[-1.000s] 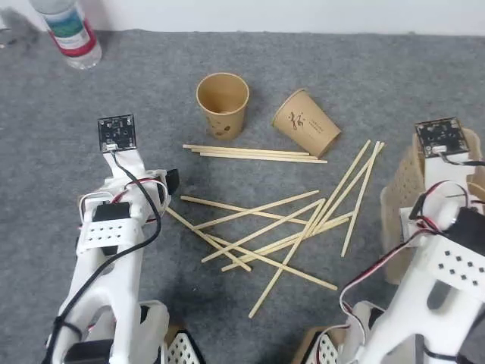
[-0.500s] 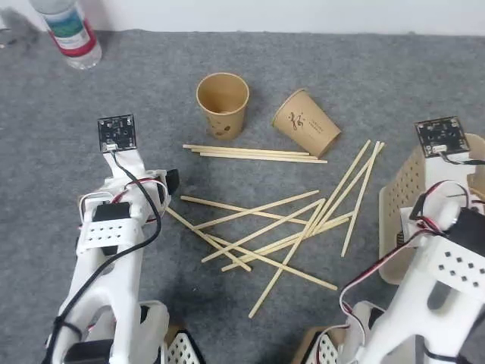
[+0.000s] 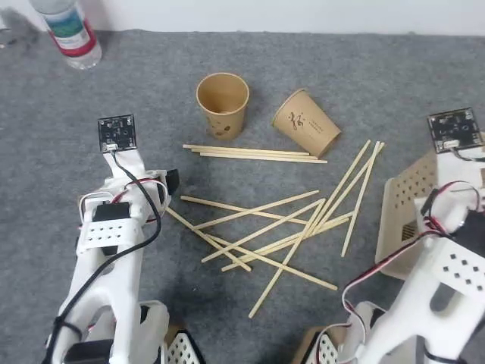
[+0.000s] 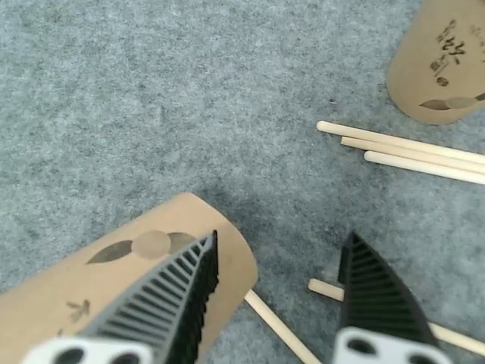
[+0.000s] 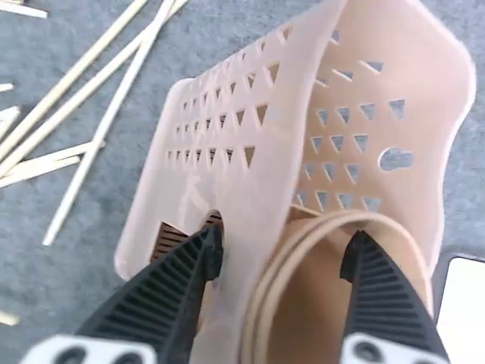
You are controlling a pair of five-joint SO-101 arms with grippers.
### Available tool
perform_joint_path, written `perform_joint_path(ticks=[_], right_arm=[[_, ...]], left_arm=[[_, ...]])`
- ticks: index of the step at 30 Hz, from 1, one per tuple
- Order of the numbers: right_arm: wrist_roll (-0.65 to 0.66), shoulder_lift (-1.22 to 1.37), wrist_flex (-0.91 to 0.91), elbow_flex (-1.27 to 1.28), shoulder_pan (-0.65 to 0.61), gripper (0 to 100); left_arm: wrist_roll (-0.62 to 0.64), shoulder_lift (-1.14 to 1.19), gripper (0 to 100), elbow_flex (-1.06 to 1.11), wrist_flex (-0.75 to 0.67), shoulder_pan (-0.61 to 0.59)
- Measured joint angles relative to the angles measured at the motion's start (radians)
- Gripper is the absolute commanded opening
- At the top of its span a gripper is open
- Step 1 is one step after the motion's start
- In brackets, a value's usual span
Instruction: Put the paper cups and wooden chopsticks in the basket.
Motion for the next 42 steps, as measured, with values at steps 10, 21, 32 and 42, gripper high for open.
perform_joint_path(ticks=[10,21,32,42], right_arm=[[0.126,-0.002,0.018,0.015,0.006,26.2],[0.242,-0.026,0.018,0.187,-0.044,1.3],[0.307,-0.003,-0.044,0.169,-0.043,0.7],[0.396,0.000,-0.081,0.087,-0.006,0.9]], left_arm=[[0.000,0.000,26,0.000,0.000,0.000],[0.000,0.000,26,0.000,0.000,0.000],[0.000,0.000,26,0.000,0.000,0.000],[0.000,0.000,26,0.000,0.000,0.000]])
